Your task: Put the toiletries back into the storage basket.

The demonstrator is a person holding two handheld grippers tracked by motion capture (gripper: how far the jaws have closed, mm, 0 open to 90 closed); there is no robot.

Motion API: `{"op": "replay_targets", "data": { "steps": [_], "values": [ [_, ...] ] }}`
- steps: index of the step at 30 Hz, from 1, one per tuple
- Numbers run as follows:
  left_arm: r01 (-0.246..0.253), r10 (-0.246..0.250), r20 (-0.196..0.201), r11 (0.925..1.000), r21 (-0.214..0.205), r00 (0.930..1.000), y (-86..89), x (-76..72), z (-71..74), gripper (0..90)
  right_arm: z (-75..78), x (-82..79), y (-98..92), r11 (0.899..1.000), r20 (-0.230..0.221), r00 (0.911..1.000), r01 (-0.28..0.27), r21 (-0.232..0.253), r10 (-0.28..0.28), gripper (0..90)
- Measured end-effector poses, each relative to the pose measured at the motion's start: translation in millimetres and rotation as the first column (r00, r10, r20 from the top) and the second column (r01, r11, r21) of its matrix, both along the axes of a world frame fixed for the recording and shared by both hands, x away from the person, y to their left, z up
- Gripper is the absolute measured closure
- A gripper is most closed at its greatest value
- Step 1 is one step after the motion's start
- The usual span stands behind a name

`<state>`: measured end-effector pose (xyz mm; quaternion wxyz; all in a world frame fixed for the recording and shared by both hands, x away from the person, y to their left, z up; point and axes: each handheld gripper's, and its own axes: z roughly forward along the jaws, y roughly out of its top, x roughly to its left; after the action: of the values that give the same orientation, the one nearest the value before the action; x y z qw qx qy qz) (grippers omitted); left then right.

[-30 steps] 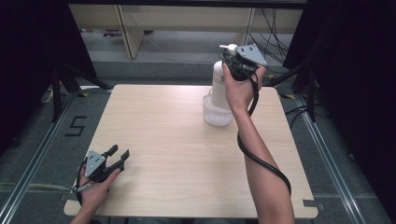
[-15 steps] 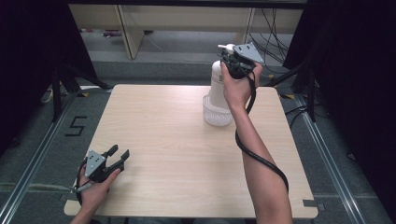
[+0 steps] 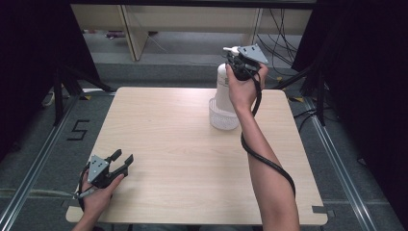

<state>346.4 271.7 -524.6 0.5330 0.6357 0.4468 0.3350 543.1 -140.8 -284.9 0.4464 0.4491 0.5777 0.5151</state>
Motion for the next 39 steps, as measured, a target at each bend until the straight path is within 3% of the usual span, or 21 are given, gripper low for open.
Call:
{"op": "replay_targets", "data": {
  "steps": [13,19,22,39],
  "values": [
    [0.001,-0.001,0.0,1.0,0.0,1.0,-0.2,-0.1,0.0,45.8,-7.8,7.4,0.2,1.0,-0.03,0.9995,0.007,0.001,-0.007,60.0],
    [0.002,-0.002,0.0,1.0,0.001,1.0,-0.3,-0.1,0.0,45.8,-11.4,10.2,0.2,1.0,-0.037,0.9993,0.001,-0.022,-0.002,60.0],
    [0.003,-0.003,0.0,1.0,0.002,1.0,-0.2,0.0,0.0,45.8,-13.6,10.6,1.2,1.0,-0.055,0.9985,0.002,-0.004,-0.002,60.0],
    [0.006,-0.006,0.0,1.0,0.002,1.0,-0.4,-0.1,0.0,45.7,-23.9,13.1,2.1,1.0,-0.075,0.9972,0.003,-0.009,-0.004,60.0]
  ]
}}
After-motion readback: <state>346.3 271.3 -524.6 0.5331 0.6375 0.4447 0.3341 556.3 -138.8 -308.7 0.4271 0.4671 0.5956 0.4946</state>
